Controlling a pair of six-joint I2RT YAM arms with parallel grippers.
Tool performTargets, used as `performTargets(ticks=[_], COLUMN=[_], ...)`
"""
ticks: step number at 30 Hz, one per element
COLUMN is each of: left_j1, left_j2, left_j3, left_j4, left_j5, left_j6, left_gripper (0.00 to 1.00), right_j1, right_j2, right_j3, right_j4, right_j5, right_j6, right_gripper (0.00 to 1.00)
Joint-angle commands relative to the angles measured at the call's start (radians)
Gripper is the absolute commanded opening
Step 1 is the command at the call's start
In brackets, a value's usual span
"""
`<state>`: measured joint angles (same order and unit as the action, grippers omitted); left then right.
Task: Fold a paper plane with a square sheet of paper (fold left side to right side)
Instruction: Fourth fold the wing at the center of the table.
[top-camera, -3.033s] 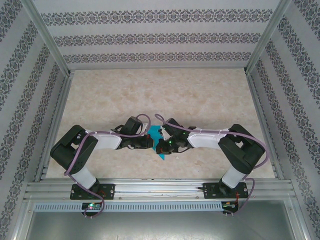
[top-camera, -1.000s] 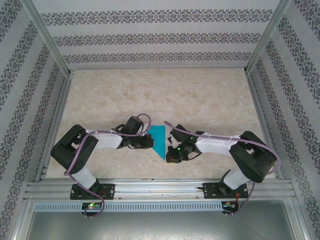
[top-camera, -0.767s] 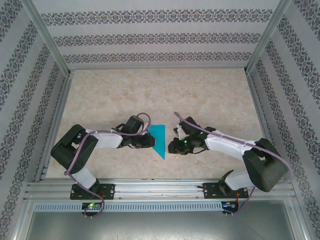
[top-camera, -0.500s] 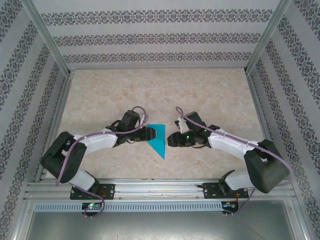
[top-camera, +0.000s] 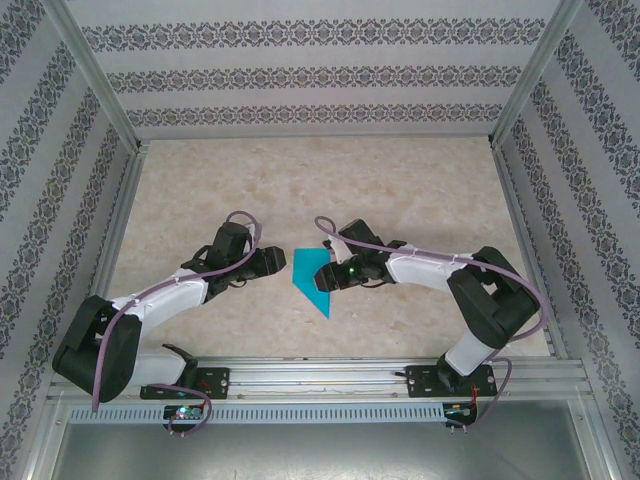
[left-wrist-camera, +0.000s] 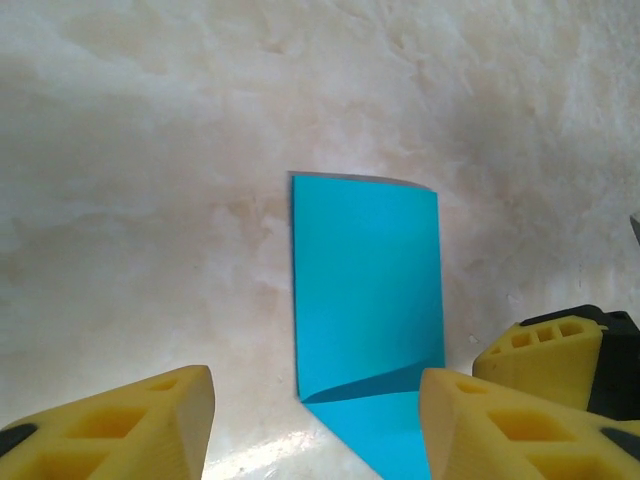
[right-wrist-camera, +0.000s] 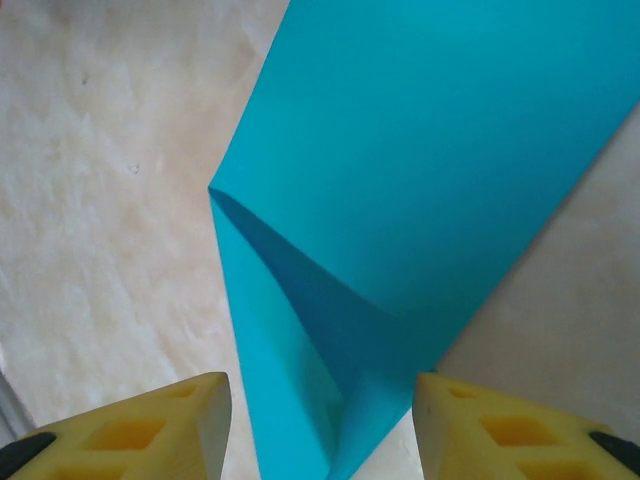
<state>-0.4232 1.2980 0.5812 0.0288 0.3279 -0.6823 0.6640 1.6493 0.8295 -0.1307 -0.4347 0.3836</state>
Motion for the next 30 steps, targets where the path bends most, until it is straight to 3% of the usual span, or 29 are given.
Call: performTargets(ticks=[1,18,26,30], left_j1=[0.015,0.035,0.034,0.032], left_j2=[0.000,0.125,0.224,0.281], left_j3=[-0.014,0.006,0.040,0.063], left_j4=[-0.005,0.107,0.183,0.218], left_j5=[0.004,0.113,0.216,0.267], left_j6=[-0.011,-0.055,-0.085,-0.095], left_gripper=[0.60,0.67,0.67,0.63], right_j1=[0.009,-0.002,-0.010,-0.015], right_j2=[0.029,-0.052,-0.090,-0.098], right_j3=[0.029,-0.007,-0.033,-0.042], right_j4=[0.006,-0.020,-0.019,-0.016], right_j5=[0.013,0.050,0.053,0.054], right_j6=[-0.023,-0.017,-0.011,-0.007], right_gripper=[0.44,0.11,0.01,0.00])
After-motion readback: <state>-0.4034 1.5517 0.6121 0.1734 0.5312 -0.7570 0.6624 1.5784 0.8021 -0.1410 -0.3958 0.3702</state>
